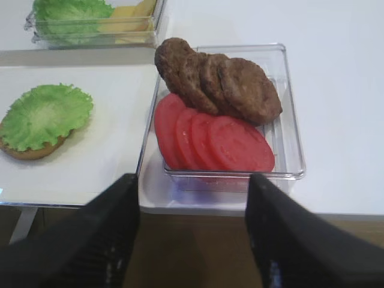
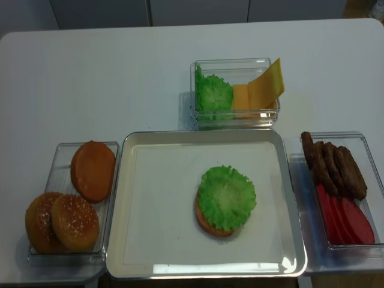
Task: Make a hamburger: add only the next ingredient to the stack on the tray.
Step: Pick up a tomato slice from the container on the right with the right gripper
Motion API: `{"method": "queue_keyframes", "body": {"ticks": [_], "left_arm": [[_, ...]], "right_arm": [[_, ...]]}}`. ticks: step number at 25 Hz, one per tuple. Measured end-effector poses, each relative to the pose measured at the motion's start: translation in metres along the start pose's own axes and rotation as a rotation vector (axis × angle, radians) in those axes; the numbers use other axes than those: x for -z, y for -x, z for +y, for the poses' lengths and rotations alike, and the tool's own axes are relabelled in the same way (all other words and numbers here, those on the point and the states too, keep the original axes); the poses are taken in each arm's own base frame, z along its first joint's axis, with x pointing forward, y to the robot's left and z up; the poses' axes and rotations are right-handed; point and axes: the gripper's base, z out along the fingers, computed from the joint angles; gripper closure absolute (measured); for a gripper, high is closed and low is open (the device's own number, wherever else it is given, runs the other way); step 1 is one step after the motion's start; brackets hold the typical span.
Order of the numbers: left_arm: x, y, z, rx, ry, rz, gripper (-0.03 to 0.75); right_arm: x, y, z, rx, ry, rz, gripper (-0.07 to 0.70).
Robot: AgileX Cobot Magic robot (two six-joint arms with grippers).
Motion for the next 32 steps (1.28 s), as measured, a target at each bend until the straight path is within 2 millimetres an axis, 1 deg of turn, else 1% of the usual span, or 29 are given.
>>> {"method": "queue_keyframes", "body": {"ticks": [2,5,14,18,21,25,29,32], "left_arm": [[0.0,0.0,0.0,0.0,0.0,0.0,0.288],[0.0,0.0,0.0,0.0,0.0,0.0,0.288],[0.0,0.0,0.0,0.0,0.0,0.0,0.288],[0.0,0.0,0.0,0.0,0.0,0.0,0.288],[0.0,0.0,0.0,0.0,0.0,0.0,0.288],[0.0,0.0,0.0,0.0,0.0,0.0,0.288],[0.0,0.0,0.0,0.0,0.0,0.0,0.288],[0.0,0.0,0.0,0.0,0.0,0.0,0.288]], "right_arm": [[-0.009,0.013,0.002,-0.008,-0.004,0.067,0.189],[-0.031,0.033,0.006,-0.027,-0.005,0.177,0.189],[-0.114,0.092,0.016,-0.091,-0.024,0.449,0.19],[-0.146,0.109,0.022,-0.078,-0.028,0.584,0.204],[-0.168,0.11,0.033,-0.053,-0.028,0.663,0.209],[-0.191,0.099,0.044,0.005,-0.083,0.746,0.23],[-0.206,0.092,0.047,0.039,-0.122,0.791,0.261],[-0.211,0.089,0.047,0.048,-0.133,0.804,0.308]]}}
